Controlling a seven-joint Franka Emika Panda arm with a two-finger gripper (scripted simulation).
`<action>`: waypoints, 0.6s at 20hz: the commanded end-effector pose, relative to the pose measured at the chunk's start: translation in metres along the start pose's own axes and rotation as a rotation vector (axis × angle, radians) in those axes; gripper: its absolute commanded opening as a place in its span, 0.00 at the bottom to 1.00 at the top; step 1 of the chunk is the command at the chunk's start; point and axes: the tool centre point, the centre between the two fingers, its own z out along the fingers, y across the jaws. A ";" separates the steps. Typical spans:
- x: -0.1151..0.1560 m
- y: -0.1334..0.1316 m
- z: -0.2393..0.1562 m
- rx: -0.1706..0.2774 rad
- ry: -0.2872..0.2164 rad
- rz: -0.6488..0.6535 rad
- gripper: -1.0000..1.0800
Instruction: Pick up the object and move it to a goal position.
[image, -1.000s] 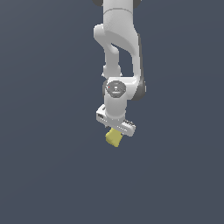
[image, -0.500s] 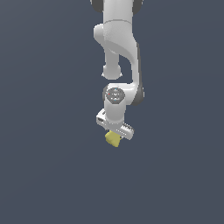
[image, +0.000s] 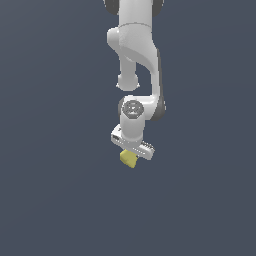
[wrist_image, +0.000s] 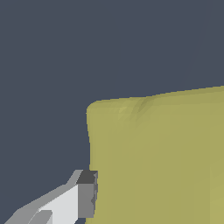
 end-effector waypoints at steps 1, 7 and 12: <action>0.000 0.000 0.000 0.000 0.000 0.000 0.00; -0.004 -0.002 -0.009 0.000 0.000 0.000 0.00; -0.013 -0.006 -0.028 0.000 -0.001 0.000 0.00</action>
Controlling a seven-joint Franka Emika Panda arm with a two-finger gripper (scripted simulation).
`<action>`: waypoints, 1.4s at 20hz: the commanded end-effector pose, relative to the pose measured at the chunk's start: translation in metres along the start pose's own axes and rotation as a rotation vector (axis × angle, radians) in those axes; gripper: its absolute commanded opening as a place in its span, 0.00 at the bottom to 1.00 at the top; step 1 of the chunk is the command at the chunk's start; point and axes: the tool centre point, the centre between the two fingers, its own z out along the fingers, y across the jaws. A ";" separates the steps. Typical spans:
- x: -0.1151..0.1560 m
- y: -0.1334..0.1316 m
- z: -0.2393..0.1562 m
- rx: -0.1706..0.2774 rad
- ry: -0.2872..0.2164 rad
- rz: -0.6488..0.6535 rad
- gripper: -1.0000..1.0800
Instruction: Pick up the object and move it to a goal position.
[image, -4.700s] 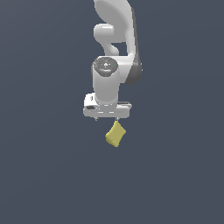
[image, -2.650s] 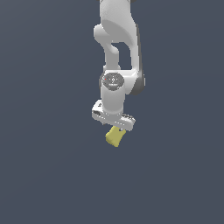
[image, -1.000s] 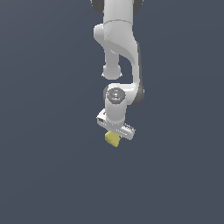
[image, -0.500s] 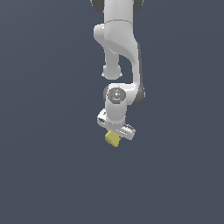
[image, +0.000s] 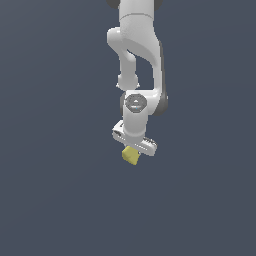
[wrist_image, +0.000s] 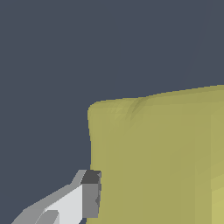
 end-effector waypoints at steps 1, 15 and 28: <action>-0.006 -0.003 -0.013 0.001 0.001 0.000 0.00; -0.063 -0.030 -0.139 -0.004 -0.003 0.001 0.00; -0.124 -0.062 -0.282 -0.009 -0.006 0.001 0.00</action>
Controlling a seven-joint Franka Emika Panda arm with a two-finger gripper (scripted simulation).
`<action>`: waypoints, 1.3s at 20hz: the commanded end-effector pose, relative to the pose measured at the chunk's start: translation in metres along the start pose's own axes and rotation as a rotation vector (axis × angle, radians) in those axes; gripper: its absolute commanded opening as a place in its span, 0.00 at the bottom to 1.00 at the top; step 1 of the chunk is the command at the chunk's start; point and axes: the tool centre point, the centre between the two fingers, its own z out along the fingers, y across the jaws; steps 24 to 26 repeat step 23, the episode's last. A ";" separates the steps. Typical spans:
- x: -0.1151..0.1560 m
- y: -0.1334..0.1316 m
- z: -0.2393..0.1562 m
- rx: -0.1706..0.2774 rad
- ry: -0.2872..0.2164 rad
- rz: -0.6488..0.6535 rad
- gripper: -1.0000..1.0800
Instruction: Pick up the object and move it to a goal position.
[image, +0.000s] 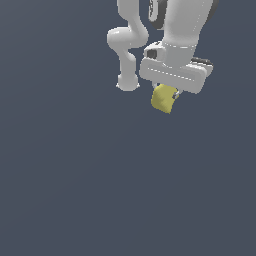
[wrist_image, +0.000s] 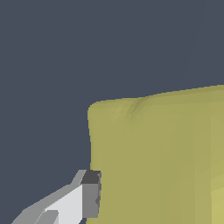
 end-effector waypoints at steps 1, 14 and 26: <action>-0.011 -0.005 -0.025 -0.001 -0.001 0.000 0.00; -0.041 -0.026 -0.102 -0.002 -0.006 0.000 0.00; -0.042 -0.028 -0.106 -0.002 -0.006 0.000 0.00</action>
